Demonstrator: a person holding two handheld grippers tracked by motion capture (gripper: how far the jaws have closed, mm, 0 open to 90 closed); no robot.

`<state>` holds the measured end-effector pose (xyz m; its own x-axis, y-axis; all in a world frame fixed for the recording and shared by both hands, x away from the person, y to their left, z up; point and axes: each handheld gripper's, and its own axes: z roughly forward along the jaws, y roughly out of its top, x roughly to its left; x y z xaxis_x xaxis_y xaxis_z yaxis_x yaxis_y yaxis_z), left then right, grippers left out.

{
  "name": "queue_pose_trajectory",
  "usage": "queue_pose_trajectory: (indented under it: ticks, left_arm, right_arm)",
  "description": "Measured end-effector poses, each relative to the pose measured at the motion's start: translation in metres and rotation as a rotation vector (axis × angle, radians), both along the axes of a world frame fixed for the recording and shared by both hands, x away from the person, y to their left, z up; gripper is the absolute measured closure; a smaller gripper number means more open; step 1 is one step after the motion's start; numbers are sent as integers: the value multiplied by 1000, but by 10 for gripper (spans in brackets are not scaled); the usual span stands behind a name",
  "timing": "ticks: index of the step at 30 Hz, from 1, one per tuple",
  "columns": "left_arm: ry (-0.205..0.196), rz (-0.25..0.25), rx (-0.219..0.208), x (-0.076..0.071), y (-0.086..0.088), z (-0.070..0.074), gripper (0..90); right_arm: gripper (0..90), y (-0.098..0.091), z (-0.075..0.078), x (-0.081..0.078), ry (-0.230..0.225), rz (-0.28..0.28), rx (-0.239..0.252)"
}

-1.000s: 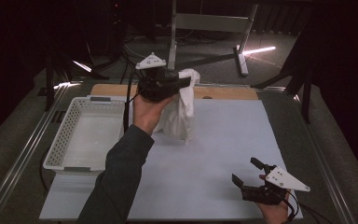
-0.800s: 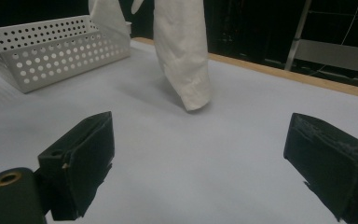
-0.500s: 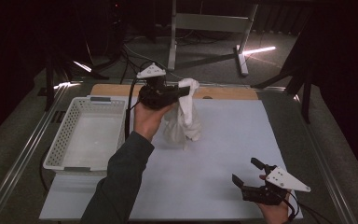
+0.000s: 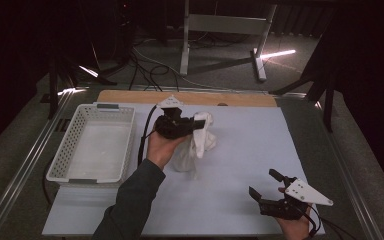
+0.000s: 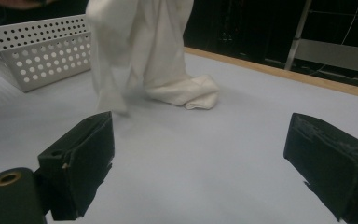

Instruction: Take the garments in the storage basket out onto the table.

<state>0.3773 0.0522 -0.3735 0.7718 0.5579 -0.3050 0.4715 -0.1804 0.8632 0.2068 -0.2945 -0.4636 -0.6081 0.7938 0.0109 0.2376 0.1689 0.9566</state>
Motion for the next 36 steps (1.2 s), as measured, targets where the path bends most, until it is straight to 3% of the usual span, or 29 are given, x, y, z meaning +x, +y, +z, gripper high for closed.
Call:
queue_pose_trajectory:
  ticks: [3,6,7,8,11,13,15,23,27,36]
  left_arm:
    - [34,-17,17,0,-3,-14,763]
    - [84,-38,10,1,-5,-23,513]
    - [104,-44,10,2,-6,-25,513]
    - [122,-48,16,3,-7,-27,402]
    - [138,-48,35,3,-8,-31,346]
    - [156,-54,38,3,-10,-33,254]
    - [163,-57,68,2,-12,-36,202]
    - [194,-59,117,-3,-15,-60,165]
    - [204,-36,110,-4,-9,-66,163]
    - [156,0,45,-10,8,-63,100]
  right_arm:
    - [85,0,0,0,0,-1,-1]
    - [85,0,0,0,4,-4,-1]
    - [85,0,0,0,4,-4,-1]
    - [85,0,0,0,5,-3,-2]
    - [85,0,0,0,3,-3,-2]
    - [85,0,0,0,3,-3,-1]
    - [85,0,0,0,4,-3,-1]
    - [85,0,0,0,2,-3,-1]
    - [85,0,0,0,0,-3,-2]
    - [85,1,0,0,3,-1,-4]
